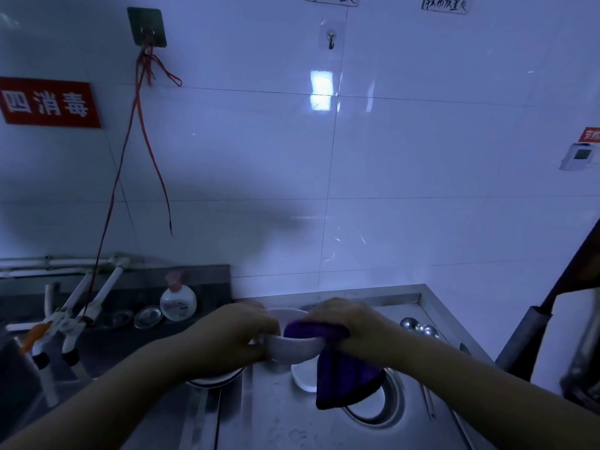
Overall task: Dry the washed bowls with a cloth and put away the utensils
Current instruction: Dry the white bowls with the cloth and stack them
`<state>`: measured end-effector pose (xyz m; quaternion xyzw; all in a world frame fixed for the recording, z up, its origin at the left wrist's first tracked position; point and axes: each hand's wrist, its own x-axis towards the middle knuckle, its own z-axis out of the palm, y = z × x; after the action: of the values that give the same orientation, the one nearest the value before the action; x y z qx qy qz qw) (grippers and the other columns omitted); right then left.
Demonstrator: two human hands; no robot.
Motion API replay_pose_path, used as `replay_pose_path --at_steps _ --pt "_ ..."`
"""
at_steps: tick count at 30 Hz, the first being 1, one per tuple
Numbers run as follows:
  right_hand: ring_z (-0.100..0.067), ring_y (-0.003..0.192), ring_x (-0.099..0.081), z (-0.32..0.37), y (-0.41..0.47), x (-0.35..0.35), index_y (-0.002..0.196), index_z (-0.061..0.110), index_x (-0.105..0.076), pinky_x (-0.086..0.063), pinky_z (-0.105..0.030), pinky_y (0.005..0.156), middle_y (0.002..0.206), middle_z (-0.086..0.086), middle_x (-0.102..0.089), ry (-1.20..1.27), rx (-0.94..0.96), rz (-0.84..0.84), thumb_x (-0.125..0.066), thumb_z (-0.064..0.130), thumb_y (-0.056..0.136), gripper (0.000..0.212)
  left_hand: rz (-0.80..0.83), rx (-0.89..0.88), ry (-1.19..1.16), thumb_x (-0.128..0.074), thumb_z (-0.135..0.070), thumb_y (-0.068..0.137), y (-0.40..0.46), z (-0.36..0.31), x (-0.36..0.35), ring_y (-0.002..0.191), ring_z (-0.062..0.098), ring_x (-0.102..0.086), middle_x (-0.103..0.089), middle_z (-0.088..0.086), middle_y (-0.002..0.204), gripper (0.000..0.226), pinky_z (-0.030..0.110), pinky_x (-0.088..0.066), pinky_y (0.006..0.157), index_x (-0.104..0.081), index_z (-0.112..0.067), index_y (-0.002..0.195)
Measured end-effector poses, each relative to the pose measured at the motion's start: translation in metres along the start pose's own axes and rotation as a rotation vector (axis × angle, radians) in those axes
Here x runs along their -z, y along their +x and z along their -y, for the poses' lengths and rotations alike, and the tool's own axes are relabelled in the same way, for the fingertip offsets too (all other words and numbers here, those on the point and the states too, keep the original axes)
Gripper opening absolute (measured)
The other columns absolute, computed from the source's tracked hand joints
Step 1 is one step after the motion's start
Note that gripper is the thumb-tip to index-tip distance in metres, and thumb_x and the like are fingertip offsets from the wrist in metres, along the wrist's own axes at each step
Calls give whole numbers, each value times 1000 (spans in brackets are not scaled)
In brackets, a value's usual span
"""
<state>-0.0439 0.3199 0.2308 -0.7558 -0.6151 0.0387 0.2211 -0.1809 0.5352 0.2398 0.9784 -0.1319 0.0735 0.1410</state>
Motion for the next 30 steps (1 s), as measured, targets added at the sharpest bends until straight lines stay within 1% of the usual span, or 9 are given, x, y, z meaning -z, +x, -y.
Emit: replay_pose_path --at_steps 2,5,8,11,14,20,23,26,30 --pt "3 101 -59 -4 -5 8 121 31 -60 -46 -11 85 111 14 -66 192 -130 -220 -63 0 86 48 -28 130 -284 -68 -24 83 -4 5 -4 75 -2 -55 -60 -14 79 11 14 -43 65 -60 -31 80" --pt "4 96 -62 -5 -5 17 109 48 -59 -47 -8 77 101 25 -68 401 -267 -515 -65 -4 81 60 -194 321 -879 -66 -3 83 -4 0 -16 71 3 -61 -68 -6 75 17 16 -47 63 -67 -20 81" --pt "5 115 -51 9 6 5 119 52 -49 -40 -13 96 120 32 -56 351 -200 -570 -67 14 84 54 -288 388 -1254 -67 -13 81 7 -14 -31 91 28 -66 -71 16 98 21 35 -53 80 -67 -4 100" --pt "-4 134 -33 22 18 -16 133 40 -39 -30 -27 111 139 20 -39 264 -122 -584 -47 49 93 42 -353 415 -1452 -68 -20 75 20 -30 -40 104 39 -61 -66 23 109 34 49 -48 91 -66 -5 106" --pt "-17 135 -35 27 22 -41 135 27 -48 -33 -40 110 144 2 -44 31 -26 -716 -31 44 101 42 -401 451 -1536 -61 -22 77 27 -34 -41 104 30 -65 -70 12 108 28 40 -53 82 -70 -16 103" --pt "-20 123 -45 22 23 -51 128 33 -52 -39 -41 101 133 1 -51 -230 21 -835 -37 36 101 31 -441 446 -1535 -50 -3 85 32 -42 -41 97 26 -68 -72 12 103 28 30 -56 76 -67 -11 106" --pt "-15 111 -50 25 33 -29 113 34 -62 -46 -37 90 119 11 -55 104 -145 -827 -41 32 96 27 -436 445 -1489 -56 -13 79 32 -42 -41 102 30 -65 -71 12 106 32 37 -52 84 -65 -8 110" --pt "-13 103 -56 23 41 -10 97 38 -65 -49 -31 88 108 11 -61 585 -367 -737 -40 26 101 29 -457 421 -1481 -61 -18 73 31 -38 -42 102 31 -64 -70 12 106 34 34 -53 77 -68 -11 105" --pt "-19 100 -61 15 38 -17 105 32 -63 -52 -32 88 108 1 -66 881 -499 -777 -36 28 103 28 -484 392 -1573 -59 -15 72 31 -33 -40 93 23 -68 -71 11 103 28 24 -55 68 -73 -14 97"
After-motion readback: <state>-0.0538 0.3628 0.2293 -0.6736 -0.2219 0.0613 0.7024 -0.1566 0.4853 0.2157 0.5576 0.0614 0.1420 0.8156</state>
